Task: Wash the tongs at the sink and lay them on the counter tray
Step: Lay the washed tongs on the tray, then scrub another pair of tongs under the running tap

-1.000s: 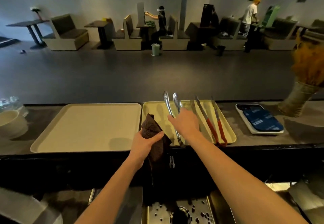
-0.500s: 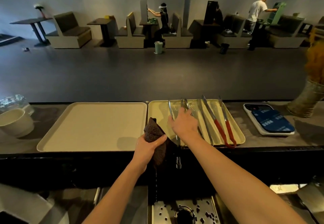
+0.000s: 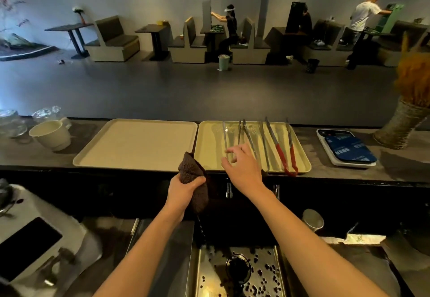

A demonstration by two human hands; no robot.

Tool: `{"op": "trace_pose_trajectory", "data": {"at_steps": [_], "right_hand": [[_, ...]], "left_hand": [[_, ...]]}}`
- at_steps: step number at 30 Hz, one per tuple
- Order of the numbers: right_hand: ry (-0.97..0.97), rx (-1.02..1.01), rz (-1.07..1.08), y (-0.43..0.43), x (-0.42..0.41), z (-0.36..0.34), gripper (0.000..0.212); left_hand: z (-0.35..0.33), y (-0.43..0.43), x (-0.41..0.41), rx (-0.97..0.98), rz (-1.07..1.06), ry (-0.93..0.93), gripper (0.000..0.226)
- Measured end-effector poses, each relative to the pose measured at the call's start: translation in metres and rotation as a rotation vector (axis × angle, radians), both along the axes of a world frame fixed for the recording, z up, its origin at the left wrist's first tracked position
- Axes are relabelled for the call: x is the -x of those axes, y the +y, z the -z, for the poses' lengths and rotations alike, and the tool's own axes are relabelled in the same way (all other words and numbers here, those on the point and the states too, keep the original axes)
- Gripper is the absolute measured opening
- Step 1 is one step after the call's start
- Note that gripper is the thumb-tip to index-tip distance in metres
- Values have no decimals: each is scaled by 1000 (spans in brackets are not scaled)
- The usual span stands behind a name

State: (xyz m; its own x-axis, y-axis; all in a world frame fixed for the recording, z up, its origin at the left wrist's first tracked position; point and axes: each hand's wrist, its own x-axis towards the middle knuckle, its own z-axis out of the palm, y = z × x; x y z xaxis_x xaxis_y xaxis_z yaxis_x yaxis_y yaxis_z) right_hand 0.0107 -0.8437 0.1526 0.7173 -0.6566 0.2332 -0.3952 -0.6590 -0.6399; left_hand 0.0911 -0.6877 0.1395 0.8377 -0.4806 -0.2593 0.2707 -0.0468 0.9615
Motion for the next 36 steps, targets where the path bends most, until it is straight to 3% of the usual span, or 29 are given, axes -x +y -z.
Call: {"op": "trace_pose_trajectory", "data": {"at_steps": [5,12,19,20,25,36], "right_hand": [[-101,-164,-109,40,28,26,14],[-76,-293,-313,125,44,63,11],[-15,-313,-552,222,33,73,12],[8,-319,-661,277,27,73,12],[-12,-344,-736,332,25,81,8],[22,-368,-950,550,43,112,5]], "left_hand": [[18,45,30,-7,-85,10,20],[50,135,70,-115,-303,59,25],[68,241,91,-147,-524,92,11],[72,296,102,-143,-631,109,10],[78,349,110,-137,-701,116,19],[103,562,173,-200,-934,159,16]]}}
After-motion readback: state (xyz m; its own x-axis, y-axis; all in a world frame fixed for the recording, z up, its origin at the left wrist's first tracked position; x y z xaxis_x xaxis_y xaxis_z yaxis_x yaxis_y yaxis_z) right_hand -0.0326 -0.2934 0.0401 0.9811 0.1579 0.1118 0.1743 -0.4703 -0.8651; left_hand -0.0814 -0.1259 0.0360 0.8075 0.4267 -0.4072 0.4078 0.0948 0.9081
